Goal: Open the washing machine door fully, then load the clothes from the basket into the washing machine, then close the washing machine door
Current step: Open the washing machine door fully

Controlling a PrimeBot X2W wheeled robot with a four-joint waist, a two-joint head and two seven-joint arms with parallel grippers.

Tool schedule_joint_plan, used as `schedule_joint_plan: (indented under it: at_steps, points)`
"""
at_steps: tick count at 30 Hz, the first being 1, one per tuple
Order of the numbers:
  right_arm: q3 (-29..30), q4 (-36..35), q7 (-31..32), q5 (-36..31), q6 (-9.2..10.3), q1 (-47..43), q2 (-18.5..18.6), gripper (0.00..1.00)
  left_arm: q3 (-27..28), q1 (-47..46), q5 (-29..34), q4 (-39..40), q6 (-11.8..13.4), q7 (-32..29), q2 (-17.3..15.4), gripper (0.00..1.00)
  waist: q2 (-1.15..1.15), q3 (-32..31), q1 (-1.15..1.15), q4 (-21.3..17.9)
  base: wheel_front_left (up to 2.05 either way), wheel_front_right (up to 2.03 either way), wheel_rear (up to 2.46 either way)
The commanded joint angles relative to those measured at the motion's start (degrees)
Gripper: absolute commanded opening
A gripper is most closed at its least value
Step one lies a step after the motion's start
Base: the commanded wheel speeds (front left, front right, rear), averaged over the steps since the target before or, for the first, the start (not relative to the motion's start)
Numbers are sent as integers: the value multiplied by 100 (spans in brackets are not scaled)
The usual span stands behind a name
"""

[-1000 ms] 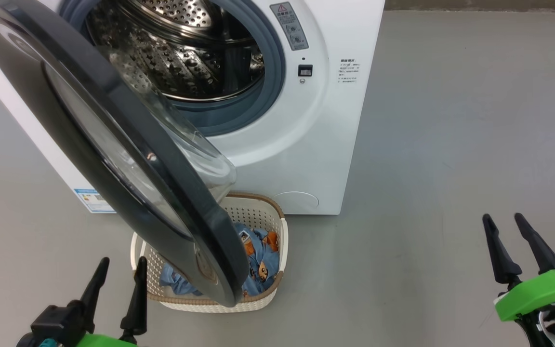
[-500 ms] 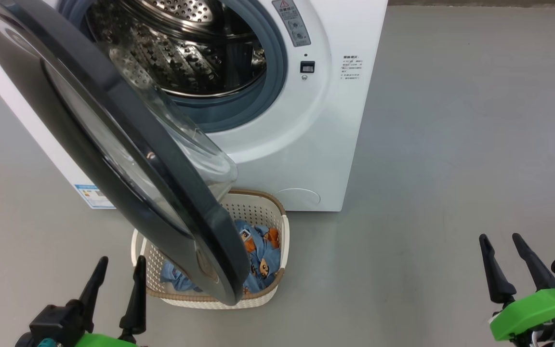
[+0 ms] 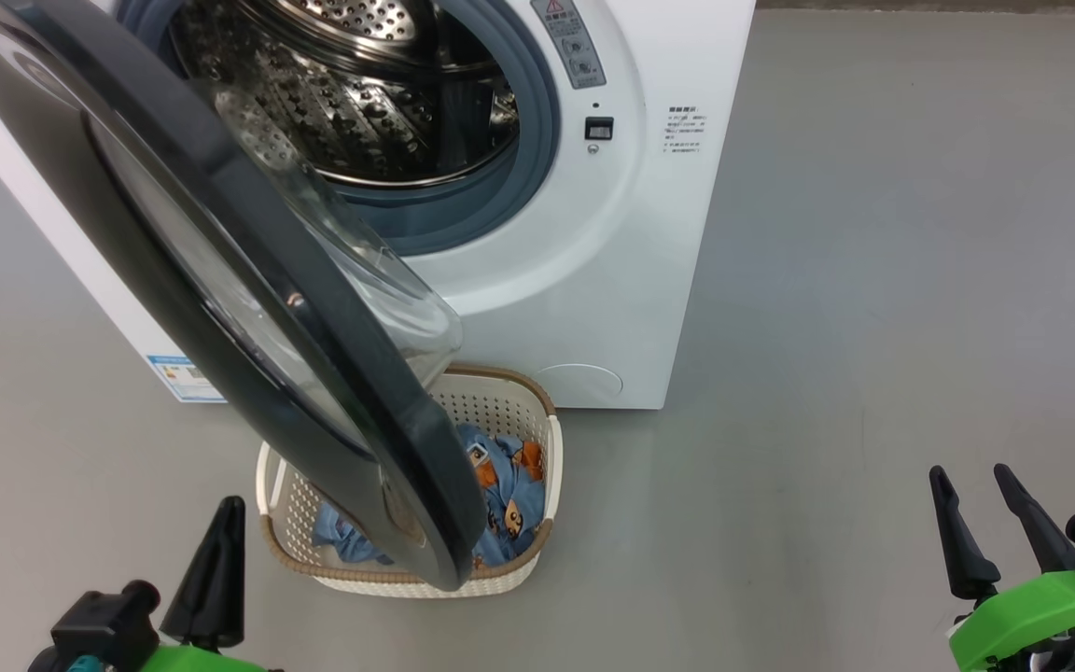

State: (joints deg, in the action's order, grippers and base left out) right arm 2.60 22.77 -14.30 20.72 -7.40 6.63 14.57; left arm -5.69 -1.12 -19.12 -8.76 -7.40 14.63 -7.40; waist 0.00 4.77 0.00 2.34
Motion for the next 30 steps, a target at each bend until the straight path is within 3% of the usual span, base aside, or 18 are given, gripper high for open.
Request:
schedule_joint_plan:
  at_steps: [1,9,17,24,30]
  points:
    - [-93,-148,-70,-57,-9,-70,96,100,210,-178,-48,116,-9,37,-48,0,0,-14,0,10,0,0,0]
    - [-95,-168,-70,-58,-9,-133,113,100,600,-302,-293,753,-9,37,46,0,0,-85,0,57,0,0,0]
    - [-113,-220,-70,-62,-9,-159,126,100,699,-405,-221,2467,-9,37,175,0,0,-117,0,69,0,0,0]
    - [-133,-260,-70,-59,-9,-189,147,100,-297,-389,14,3636,-9,-81,167,0,0,-118,0,36,0,0,0]
    - [-176,-245,-70,-53,-9,-150,161,100,-1487,-473,-91,3581,-9,-347,178,0,0,-78,0,-5,0,0,0]
